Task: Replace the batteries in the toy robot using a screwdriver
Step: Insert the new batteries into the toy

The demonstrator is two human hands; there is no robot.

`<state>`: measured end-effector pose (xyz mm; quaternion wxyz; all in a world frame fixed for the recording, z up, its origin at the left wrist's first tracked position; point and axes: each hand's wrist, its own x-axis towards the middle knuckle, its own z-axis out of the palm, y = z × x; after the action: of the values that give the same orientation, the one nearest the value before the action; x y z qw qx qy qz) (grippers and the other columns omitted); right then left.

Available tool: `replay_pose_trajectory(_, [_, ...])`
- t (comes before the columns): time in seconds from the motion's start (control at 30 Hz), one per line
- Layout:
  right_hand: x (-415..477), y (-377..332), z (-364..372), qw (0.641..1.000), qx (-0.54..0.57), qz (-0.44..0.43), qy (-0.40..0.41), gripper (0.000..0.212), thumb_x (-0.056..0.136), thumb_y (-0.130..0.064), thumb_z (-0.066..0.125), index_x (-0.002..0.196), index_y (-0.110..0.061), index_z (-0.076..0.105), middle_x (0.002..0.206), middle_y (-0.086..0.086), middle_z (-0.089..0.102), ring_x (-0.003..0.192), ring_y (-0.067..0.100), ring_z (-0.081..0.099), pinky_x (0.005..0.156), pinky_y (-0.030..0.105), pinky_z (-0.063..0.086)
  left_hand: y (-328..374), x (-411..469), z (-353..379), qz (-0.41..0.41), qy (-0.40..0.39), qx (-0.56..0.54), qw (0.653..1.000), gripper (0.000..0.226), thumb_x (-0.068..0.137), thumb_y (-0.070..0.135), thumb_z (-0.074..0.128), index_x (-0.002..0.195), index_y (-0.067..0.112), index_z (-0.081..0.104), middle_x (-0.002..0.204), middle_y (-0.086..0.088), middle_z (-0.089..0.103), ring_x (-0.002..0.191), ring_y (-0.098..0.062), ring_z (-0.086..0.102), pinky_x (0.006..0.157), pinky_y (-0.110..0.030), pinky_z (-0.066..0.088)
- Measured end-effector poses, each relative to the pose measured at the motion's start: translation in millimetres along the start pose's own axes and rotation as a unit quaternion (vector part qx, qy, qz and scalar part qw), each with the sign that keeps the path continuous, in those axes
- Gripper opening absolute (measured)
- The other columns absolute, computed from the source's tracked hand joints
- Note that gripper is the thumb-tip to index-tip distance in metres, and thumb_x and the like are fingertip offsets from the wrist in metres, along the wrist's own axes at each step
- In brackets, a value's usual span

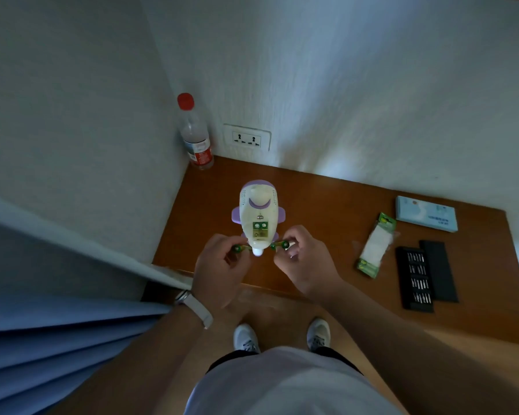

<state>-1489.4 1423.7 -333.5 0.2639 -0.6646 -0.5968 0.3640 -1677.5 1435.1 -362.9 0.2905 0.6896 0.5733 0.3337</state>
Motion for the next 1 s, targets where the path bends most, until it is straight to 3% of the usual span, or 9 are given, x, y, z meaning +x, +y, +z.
replay_pose_trajectory(0.1, [0.6, -3.4, 1.3, 1.000, 0.014, 0.011, 0.002, 0.023, 0.087, -0.028, 0.070, 0.095, -0.027, 0.049, 0.080, -0.014, 0.065, 0.067, -0.001, 0.062, 0.052, 0.014, 0.044, 0.4, 1.7, -1.2, -0.009, -0.001, -0.001, 1.000, 0.020, 0.090, 0.008, 0.070, 0.109, 0.009, 0.071, 0.092, 0.007, 0.056, 0.081, 0.004, 0.057, 0.071, -0.003, 0.042])
replay_pose_trajectory(0.17, [1.7, -5.2, 1.4, 1.000, 0.024, 0.014, 0.001, 0.024, 0.087, -0.028, 0.070, 0.100, -0.025, 0.050, 0.092, -0.010, 0.068, 0.075, 0.000, 0.063, 0.052, 0.011, 0.042, 0.6, 2.9, -1.4, -0.016, -0.003, -0.002, 1.000, 0.021, 0.090, 0.012, 0.070, 0.112, 0.010, 0.071, 0.094, 0.008, 0.057, 0.079, 0.002, 0.056, 0.071, -0.003, 0.043])
replay_pose_trajectory(0.27, [3.1, -6.6, 1.0, 0.999, 0.027, 0.016, 0.005, 0.025, 0.087, -0.029, 0.069, 0.103, -0.024, 0.050, 0.099, -0.009, 0.068, 0.086, 0.006, 0.066, 0.058, 0.013, 0.047, 0.3, 5.1, -0.9, -0.018, -0.009, 0.000, 1.000, 0.023, 0.091, 0.015, 0.070, 0.114, 0.012, 0.070, 0.096, 0.008, 0.058, 0.082, 0.003, 0.056, 0.070, -0.003, 0.043])
replay_pose_trajectory(0.5, [4.8, -0.3, 1.0, 0.999, -0.012, 0.005, 0.031, 0.020, 0.091, -0.035, 0.064, 0.105, -0.024, 0.053, 0.075, -0.016, 0.055, 0.063, 0.001, 0.053, 0.053, 0.013, 0.039, 2.8, 6.4, 1.2, -0.018, -0.016, 0.005, 1.000, 0.024, 0.090, 0.012, 0.071, 0.114, 0.010, 0.070, 0.096, 0.007, 0.060, 0.081, -0.001, 0.058, 0.069, -0.004, 0.045])
replay_pose_trajectory(0.7, [5.9, 3.4, -3.0, 1.000, 0.014, 0.020, -0.006, 0.027, 0.095, -0.041, 0.057, 0.116, -0.024, 0.055, 0.090, -0.016, 0.062, 0.078, 0.006, 0.065, 0.063, 0.021, 0.057, 2.9, 6.9, 2.7, -0.019, -0.004, 0.003, 1.000, 0.022, 0.090, 0.010, 0.071, 0.113, 0.009, 0.070, 0.096, 0.005, 0.059, 0.083, 0.001, 0.057, 0.075, -0.002, 0.044])
replay_pose_trajectory(0.83, [4.2, 4.3, -6.9, 0.998, 0.051, 0.018, -0.030, 0.029, 0.097, -0.038, 0.055, 0.121, -0.023, 0.056, 0.082, -0.019, 0.059, 0.069, 0.004, 0.066, 0.055, 0.018, 0.054, 4.2, 8.2, 4.8, -0.028, 0.003, -0.001, 1.000, 0.023, 0.091, 0.011, 0.070, 0.114, 0.009, 0.070, 0.098, 0.006, 0.061, 0.084, 0.005, 0.058, 0.073, -0.002, 0.045])
replay_pose_trajectory(1.0, [9.0, 6.9, -6.8, 0.999, 0.000, -0.036, -0.016, 0.027, 0.097, -0.033, 0.057, 0.119, -0.017, 0.059, 0.081, -0.021, 0.054, 0.068, -0.004, 0.057, 0.055, 0.011, 0.042, 9.1, 10.0, 7.1, -0.016, 0.006, -0.004, 1.000, 0.024, 0.090, 0.012, 0.072, 0.113, 0.008, 0.071, 0.099, 0.005, 0.066, 0.082, 0.003, 0.060, 0.071, -0.001, 0.046])
